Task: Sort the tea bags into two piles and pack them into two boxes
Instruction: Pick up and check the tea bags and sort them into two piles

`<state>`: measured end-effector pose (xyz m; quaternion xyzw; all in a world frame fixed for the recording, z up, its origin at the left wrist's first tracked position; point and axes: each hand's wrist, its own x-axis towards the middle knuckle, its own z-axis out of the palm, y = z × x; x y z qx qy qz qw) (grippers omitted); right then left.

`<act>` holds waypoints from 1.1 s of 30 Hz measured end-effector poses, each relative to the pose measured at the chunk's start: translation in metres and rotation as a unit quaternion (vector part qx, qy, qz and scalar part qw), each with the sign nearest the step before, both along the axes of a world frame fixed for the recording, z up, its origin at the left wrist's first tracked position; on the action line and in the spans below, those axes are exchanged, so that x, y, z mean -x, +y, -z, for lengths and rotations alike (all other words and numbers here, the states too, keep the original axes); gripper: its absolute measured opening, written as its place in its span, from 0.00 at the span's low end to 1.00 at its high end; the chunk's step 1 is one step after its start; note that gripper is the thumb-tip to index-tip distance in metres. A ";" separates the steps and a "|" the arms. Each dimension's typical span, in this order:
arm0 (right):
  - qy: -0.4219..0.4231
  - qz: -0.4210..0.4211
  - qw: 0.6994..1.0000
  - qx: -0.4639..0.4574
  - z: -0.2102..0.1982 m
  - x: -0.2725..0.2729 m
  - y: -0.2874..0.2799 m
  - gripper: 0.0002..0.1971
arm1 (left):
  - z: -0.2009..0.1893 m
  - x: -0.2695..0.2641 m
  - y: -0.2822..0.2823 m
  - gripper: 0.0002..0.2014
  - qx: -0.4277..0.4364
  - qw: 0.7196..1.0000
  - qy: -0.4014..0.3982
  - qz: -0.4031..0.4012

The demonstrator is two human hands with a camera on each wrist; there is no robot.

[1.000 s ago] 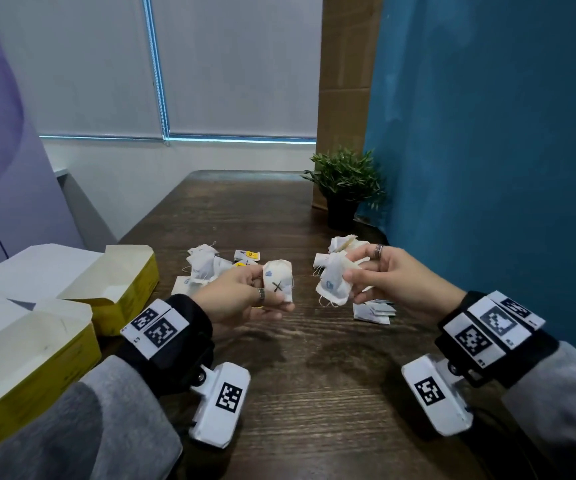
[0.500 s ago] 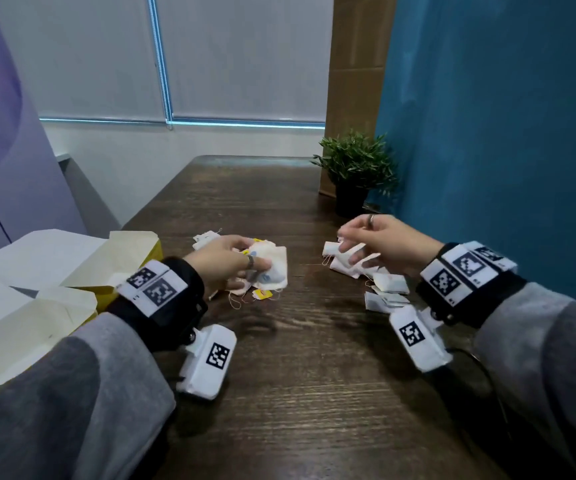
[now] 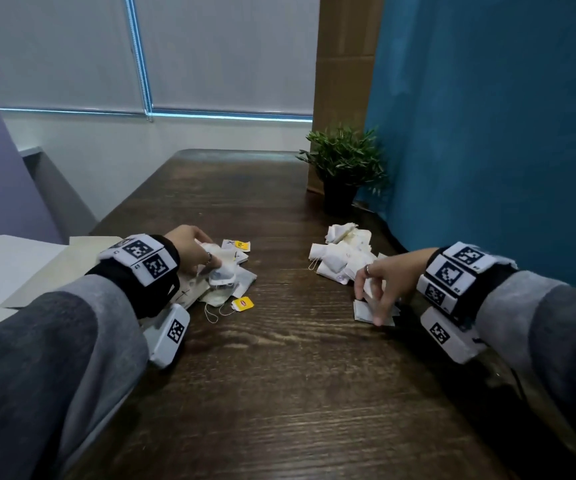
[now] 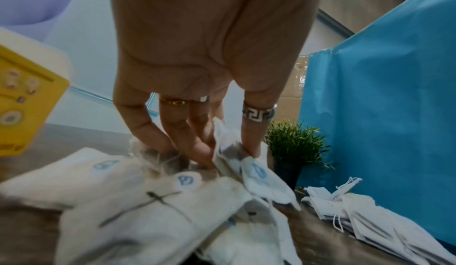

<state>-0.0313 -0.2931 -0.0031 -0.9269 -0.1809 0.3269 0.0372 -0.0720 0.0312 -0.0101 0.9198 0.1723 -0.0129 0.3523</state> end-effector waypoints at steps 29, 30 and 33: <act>-0.306 -0.149 0.933 -0.121 -0.052 0.059 0.128 0.11 | -0.079 0.076 0.011 0.19 -0.082 0.994 -0.066 -0.002; -0.307 -0.160 0.928 -0.135 -0.052 0.064 0.141 0.11 | -0.088 0.082 0.020 0.18 -0.075 0.994 -0.074 -0.014; -0.301 -0.199 0.920 -0.154 -0.052 0.073 0.180 0.12 | -0.114 0.100 0.052 0.17 -0.074 0.991 -0.098 -0.057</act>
